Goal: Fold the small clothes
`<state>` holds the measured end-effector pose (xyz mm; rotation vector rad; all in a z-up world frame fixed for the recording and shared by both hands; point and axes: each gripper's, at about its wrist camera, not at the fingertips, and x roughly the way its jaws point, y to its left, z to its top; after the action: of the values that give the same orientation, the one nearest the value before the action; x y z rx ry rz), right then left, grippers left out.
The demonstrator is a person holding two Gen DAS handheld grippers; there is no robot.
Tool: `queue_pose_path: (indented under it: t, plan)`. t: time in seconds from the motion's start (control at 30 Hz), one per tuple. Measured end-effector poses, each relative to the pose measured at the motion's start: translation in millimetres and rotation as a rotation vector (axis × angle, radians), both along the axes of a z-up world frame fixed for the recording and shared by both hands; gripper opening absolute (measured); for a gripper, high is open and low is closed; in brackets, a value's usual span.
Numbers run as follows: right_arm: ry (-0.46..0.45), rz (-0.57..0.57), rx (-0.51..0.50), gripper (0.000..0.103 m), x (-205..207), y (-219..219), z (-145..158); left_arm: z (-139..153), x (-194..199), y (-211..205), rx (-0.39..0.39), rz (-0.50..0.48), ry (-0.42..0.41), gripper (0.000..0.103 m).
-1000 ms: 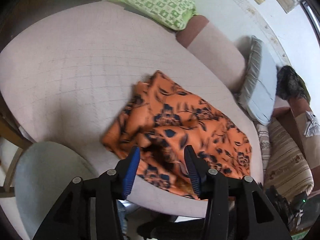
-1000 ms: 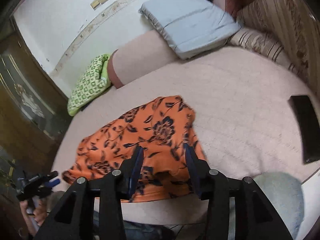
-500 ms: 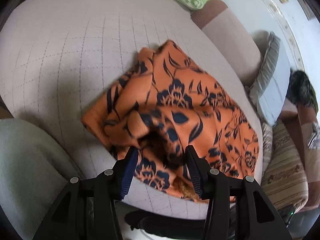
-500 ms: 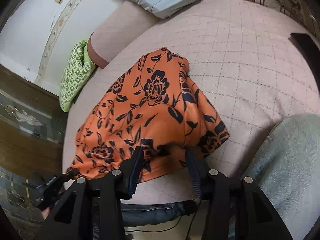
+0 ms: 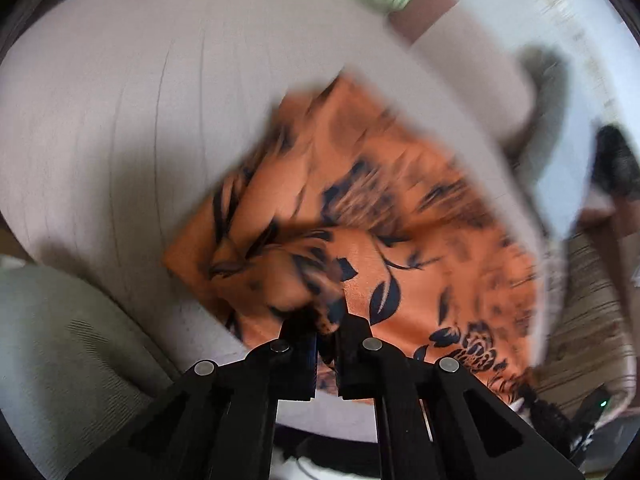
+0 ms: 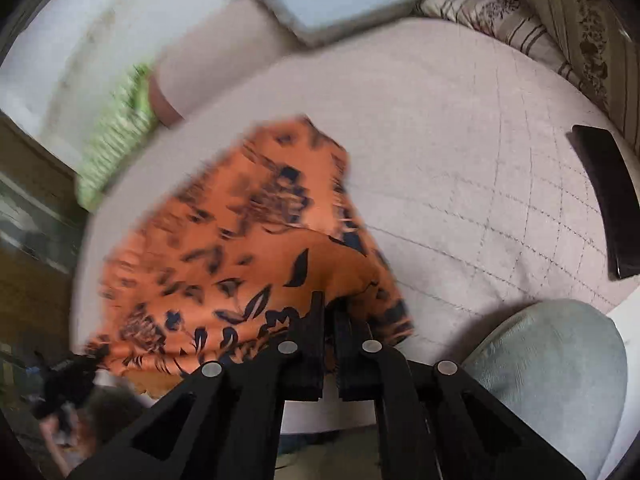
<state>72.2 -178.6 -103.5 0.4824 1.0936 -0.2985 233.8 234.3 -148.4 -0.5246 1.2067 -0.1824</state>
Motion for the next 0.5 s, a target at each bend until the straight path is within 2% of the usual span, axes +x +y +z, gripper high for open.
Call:
queue_pose_path:
  t: [0.03,0.1,0.17,0.23,0.37,0.4,0.5]
  plan:
    - [0.036,-0.001,0.001,0.003,4,-1,-13,-6,0,-7,0.036,-0.021,0.017,0.006]
    - [0.084,-0.005,0.032,0.005,7,-1,-29,-2,-6,-20,0.156,-0.061,-0.039,0.008]
    - [0.067,0.003,0.02,0.01,0,5,-20,7,-12,-27,0.218,-0.099,-0.077,0.011]
    - [0.046,0.009,0.005,0.021,-8,8,-5,16,-22,-35,0.225,-0.156,-0.089,0.013]
    - [-0.06,0.041,-0.022,0.034,-25,11,36,43,-45,-31,0.167,-0.228,-0.124,0.019]
    - [-0.096,0.042,-0.037,0.038,-29,9,48,52,-48,-26,0.133,-0.232,-0.14,0.02]
    - [-0.142,0.05,-0.057,0.057,-18,-2,61,81,-42,-5,0.027,-0.19,-0.209,0.029]
